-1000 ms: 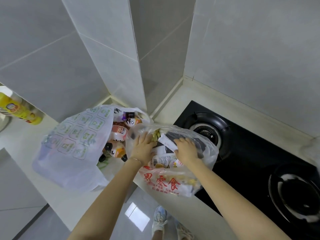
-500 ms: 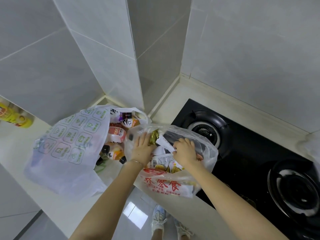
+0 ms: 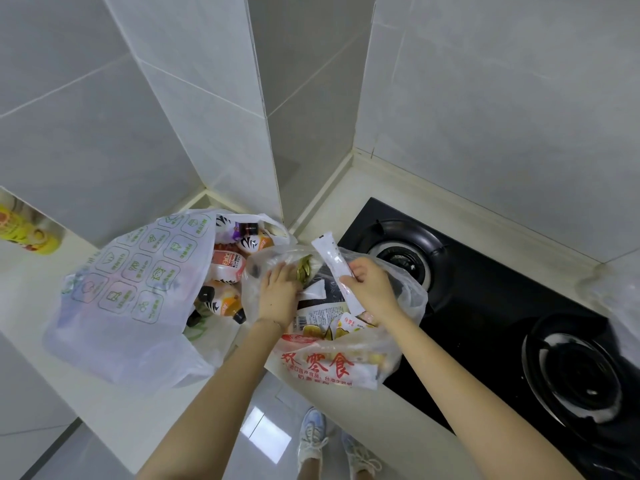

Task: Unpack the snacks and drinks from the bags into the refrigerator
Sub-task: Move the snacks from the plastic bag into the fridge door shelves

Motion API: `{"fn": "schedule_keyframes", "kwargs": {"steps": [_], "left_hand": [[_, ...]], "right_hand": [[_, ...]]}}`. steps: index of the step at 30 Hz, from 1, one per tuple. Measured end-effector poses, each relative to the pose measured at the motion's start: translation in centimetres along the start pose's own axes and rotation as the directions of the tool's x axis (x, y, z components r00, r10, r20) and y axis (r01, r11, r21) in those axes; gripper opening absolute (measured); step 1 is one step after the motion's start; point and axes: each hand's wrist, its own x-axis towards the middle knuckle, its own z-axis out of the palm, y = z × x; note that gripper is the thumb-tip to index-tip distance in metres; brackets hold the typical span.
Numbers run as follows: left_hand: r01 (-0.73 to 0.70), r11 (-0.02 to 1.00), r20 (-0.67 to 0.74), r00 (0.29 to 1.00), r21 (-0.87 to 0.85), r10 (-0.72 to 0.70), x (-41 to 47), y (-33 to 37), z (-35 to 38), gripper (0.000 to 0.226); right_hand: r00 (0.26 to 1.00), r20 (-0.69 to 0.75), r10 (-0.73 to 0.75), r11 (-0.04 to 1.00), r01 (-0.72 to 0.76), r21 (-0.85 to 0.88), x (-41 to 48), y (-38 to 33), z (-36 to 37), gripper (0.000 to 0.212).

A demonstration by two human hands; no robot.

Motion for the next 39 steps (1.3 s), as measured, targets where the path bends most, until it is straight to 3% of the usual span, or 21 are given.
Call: {"fn": "schedule_keyframes", "kwargs": {"steps": [4, 7, 11, 14, 19, 24, 29, 34, 39], "left_hand": [[0.003, 0.978, -0.118, 0.993, -0.209, -0.028, -0.2, -0.1, -0.7, 0.016], [-0.025, 0.905, -0.207, 0.976, -0.424, -0.070, -0.7, 0.1, -1.4, 0.005], [0.064, 0.688, -0.083, 0.980, -0.723, -0.178, -1.5, 1.5, -3.3, 0.007], [0.075, 0.571, -0.040, 0.982, -0.818, -0.186, -1.7, 2.2, -4.3, 0.007], [0.097, 0.414, 0.009, 0.977, -0.905, -0.211, -1.5, 2.9, -5.1, 0.009], [0.196, 0.290, 0.120, 0.958, -0.937, -0.260, -1.2, 3.9, -5.9, 0.007], [0.195, 0.270, 0.146, 0.971, -0.943, -0.191, -1.3, 4.0, -6.6, 0.019], [0.259, 0.216, 0.205, 0.948, -0.941, -0.242, -1.8, 4.0, -7.8, 0.021], [0.225, 0.141, 0.178, 0.942, -0.964, -0.286, -3.7, 6.1, -9.1, 0.022]], "right_hand": [[0.999, 0.036, -0.010, 0.984, 0.004, 0.178, -0.3, -0.8, -0.2, 0.023], [0.999, 0.042, 0.004, 0.965, -0.015, 0.262, -0.4, -1.0, -0.3, 0.017], [0.998, 0.018, 0.060, 0.935, -0.062, 0.349, -0.4, -1.2, -0.3, 0.014], [0.996, 0.058, 0.074, 0.941, -0.089, 0.327, -0.6, -1.4, -0.2, 0.003], [0.984, 0.155, 0.083, 0.923, -0.134, 0.361, -1.3, -2.1, 0.5, 0.022], [0.980, 0.184, 0.079, 0.919, -0.143, 0.368, -1.4, -2.5, 0.9, 0.022], [0.984, 0.134, 0.117, 0.912, -0.160, 0.378, -1.2, -2.8, 0.7, 0.016], [0.990, 0.047, 0.130, 0.900, -0.138, 0.414, -1.4, -2.6, -0.4, 0.010], [0.993, 0.079, 0.088, 0.869, -0.116, 0.481, -2.7, -2.1, -2.2, 0.010]]}}
